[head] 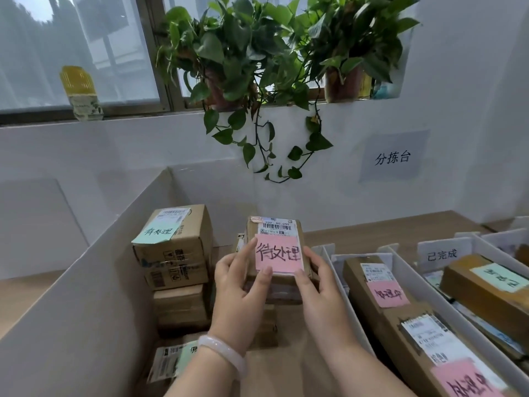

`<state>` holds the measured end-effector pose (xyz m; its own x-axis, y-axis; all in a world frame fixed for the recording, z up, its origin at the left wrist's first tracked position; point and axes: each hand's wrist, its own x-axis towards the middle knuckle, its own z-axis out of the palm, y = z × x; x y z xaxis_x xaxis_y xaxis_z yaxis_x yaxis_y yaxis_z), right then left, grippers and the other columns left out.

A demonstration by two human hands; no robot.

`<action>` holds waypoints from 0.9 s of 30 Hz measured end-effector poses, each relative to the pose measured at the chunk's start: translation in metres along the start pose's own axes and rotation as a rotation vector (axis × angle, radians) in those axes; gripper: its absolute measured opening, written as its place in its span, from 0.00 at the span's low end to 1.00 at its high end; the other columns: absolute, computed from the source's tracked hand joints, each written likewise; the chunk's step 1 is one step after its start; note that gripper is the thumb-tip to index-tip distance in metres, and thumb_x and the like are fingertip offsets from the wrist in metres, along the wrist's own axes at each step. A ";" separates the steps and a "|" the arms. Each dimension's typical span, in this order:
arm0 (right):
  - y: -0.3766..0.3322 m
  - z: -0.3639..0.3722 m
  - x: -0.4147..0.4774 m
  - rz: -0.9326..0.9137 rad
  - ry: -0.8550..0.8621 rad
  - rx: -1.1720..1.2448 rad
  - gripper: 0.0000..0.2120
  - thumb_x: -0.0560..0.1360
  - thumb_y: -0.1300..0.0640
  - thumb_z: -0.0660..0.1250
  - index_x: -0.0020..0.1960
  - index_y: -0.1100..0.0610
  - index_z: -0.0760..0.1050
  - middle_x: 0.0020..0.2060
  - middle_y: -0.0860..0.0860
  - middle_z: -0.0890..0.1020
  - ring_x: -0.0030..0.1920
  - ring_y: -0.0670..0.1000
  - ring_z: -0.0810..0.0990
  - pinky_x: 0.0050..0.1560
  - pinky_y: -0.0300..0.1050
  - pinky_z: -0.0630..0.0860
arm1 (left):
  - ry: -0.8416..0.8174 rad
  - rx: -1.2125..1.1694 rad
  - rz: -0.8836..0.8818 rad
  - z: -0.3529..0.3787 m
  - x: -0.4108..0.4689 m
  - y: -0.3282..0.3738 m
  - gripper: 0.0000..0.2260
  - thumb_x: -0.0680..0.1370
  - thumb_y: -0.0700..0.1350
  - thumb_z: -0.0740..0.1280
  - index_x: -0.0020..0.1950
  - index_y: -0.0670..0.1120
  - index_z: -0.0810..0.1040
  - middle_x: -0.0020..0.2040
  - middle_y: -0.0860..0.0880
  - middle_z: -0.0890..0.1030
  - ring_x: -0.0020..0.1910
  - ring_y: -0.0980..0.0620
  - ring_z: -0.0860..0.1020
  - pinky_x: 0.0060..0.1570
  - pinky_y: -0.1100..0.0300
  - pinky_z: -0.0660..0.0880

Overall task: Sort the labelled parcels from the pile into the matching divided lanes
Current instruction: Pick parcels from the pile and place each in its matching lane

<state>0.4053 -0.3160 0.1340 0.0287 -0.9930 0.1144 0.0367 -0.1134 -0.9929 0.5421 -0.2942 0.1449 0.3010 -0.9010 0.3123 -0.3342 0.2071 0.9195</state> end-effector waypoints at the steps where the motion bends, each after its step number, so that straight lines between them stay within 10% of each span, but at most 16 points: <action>1: -0.008 -0.009 -0.017 -0.022 0.026 0.008 0.15 0.80 0.50 0.63 0.62 0.33 0.70 0.58 0.35 0.78 0.58 0.36 0.76 0.50 0.32 0.74 | 0.008 -0.026 0.004 0.001 -0.014 0.011 0.17 0.78 0.53 0.68 0.62 0.72 0.70 0.60 0.60 0.66 0.55 0.74 0.69 0.56 0.71 0.72; 5: -0.041 -0.052 -0.092 -0.120 0.124 -0.032 0.17 0.79 0.58 0.65 0.63 0.41 0.72 0.59 0.36 0.76 0.54 0.29 0.74 0.46 0.23 0.71 | -0.069 -0.080 0.016 0.011 -0.074 0.057 0.19 0.77 0.45 0.69 0.59 0.68 0.72 0.62 0.56 0.67 0.57 0.71 0.69 0.48 0.81 0.68; 10: -0.064 -0.116 -0.185 -0.122 0.244 -0.150 0.20 0.79 0.55 0.66 0.62 0.32 0.71 0.63 0.38 0.75 0.62 0.39 0.75 0.61 0.44 0.77 | -0.278 -0.224 -0.043 0.035 -0.148 0.101 0.22 0.70 0.53 0.70 0.62 0.70 0.74 0.65 0.60 0.72 0.63 0.61 0.72 0.66 0.54 0.72; 14: -0.084 -0.170 -0.249 -0.138 0.351 -0.232 0.19 0.78 0.53 0.66 0.60 0.30 0.71 0.61 0.33 0.73 0.59 0.33 0.73 0.49 0.31 0.76 | -0.427 -0.256 0.009 0.067 -0.204 0.132 0.24 0.75 0.44 0.72 0.65 0.66 0.72 0.65 0.59 0.73 0.61 0.66 0.74 0.64 0.61 0.73; 27: -0.125 -0.404 -0.449 -0.080 0.404 -0.726 0.27 0.76 0.46 0.67 0.69 0.29 0.59 0.69 0.30 0.62 0.69 0.33 0.60 0.70 0.40 0.65 | -0.566 -0.299 0.075 0.217 -0.413 0.237 0.25 0.73 0.45 0.73 0.59 0.73 0.73 0.64 0.58 0.73 0.62 0.60 0.75 0.61 0.54 0.77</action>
<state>-0.0158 0.1309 0.1930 -0.3121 -0.9009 0.3017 -0.6335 -0.0393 -0.7727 0.1445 0.0448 0.1822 -0.2584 -0.9248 0.2792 -0.0482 0.3010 0.9524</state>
